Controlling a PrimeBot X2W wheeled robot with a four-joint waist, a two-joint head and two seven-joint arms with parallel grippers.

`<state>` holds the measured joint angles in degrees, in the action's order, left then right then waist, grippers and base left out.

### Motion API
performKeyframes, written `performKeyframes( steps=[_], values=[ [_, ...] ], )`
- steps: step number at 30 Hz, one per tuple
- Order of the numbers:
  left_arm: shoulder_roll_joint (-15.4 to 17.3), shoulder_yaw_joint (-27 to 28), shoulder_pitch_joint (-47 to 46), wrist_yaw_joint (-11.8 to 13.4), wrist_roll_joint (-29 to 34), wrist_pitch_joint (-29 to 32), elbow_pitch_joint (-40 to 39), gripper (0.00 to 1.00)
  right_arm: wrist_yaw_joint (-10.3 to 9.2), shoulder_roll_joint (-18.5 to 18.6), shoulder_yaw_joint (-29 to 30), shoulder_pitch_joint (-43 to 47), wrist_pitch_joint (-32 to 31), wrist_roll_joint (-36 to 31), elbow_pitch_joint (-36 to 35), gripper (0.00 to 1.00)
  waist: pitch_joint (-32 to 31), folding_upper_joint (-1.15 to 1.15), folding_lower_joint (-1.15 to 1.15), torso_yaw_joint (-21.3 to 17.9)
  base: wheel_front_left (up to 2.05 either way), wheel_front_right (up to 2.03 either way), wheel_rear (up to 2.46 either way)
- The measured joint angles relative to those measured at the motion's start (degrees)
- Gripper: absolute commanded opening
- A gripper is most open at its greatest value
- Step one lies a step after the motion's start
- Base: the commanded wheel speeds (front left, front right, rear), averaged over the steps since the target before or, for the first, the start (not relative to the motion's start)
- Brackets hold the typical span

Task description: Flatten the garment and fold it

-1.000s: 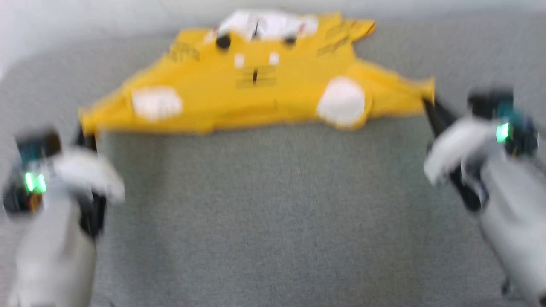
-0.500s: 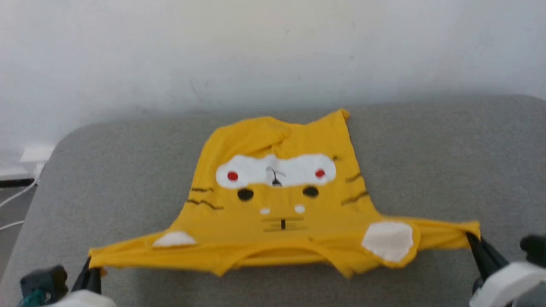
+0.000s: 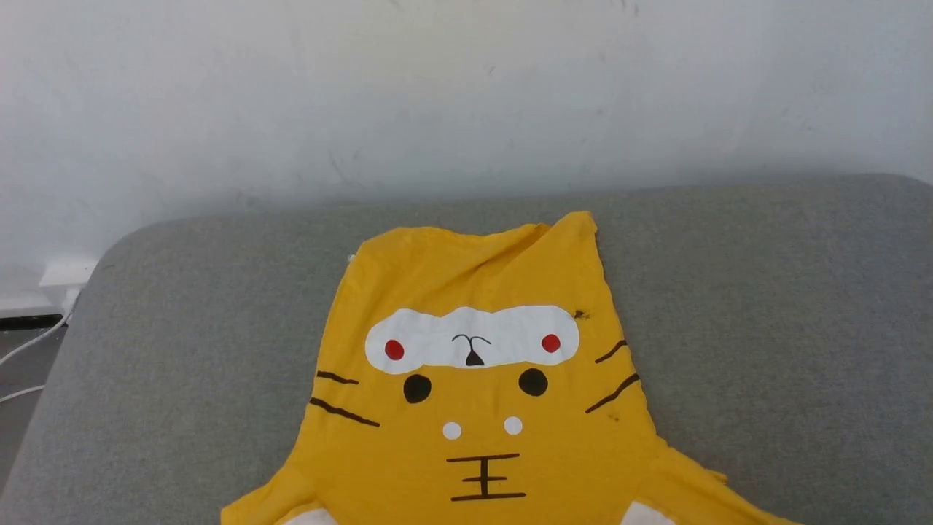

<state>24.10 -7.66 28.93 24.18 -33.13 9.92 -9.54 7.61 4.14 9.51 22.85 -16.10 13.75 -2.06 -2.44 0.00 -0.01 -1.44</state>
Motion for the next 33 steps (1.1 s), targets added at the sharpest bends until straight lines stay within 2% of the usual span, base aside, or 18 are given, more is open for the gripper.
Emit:
performKeyframes(
  steps=[1,2,6,10,13,17,24,27,33],
  values=[
    [-0.5,-0.1,0.0,-0.4,-0.3,-0.5,0.5,0.00,0.00,-0.1,-0.3,0.0,0.0,0.3,0.4,0.65,0.1,0.00,0.00,0.1,0.00,0.00,0.00],
    [-0.9,-0.2,0.0,-0.9,-0.7,-1.2,0.9,0.00,0.00,-0.2,-0.8,0.0,-0.1,0.6,0.5,1.00,0.3,0.00,0.00,0.2,0.00,0.00,0.00],
    [-2.2,-0.2,-0.9,-2.4,-1.7,-4.0,2.4,0.00,-0.01,-0.4,-1.4,-2.8,2.7,3.6,-1.2,1.00,1.2,0.00,0.00,1.0,0.00,0.00,0.00],
    [-3.1,-0.2,-3.3,-3.5,-1.9,-6.3,3.2,0.00,-0.02,0.7,0.6,-10.4,5.7,5.5,-0.4,1.00,2.4,0.00,0.01,2.0,0.00,0.00,0.00],
    [-4.1,-0.5,-5.3,-4.2,-2.0,-8.1,3.3,0.00,-0.07,2.0,1.2,-18.5,6.7,7.1,5.3,1.00,3.6,0.00,0.01,3.2,0.00,0.00,0.00],
    [-5.6,-1.5,-8.3,-5.0,-1.6,-10.5,3.1,0.00,-0.07,4.8,0.9,-32.4,6.4,8.7,16.9,1.00,6.0,0.00,0.01,5.1,0.00,0.00,0.00],
    [-8.7,-4.5,-14.3,-6.5,-0.5,-14.0,2.1,0.00,-0.07,12.3,-1.1,-55.8,1.4,10.2,33.9,1.00,11.3,0.00,0.02,9.4,0.00,0.00,0.00],
    [-10.3,-5.8,-16.9,-7.3,-0.1,-15.8,2.2,0.00,-0.07,15.0,-3.2,-64.0,-2.7,10.6,39.7,1.00,14.2,0.00,0.02,11.3,0.00,0.00,0.00],
    [-12.5,-7.3,-20.4,-9.0,0.0,-18.5,3.3,0.00,-0.07,16.8,-8.0,-74.4,-10.5,12.3,47.1,1.00,19.9,0.00,0.02,14.8,0.00,0.00,0.00]
  ],
)
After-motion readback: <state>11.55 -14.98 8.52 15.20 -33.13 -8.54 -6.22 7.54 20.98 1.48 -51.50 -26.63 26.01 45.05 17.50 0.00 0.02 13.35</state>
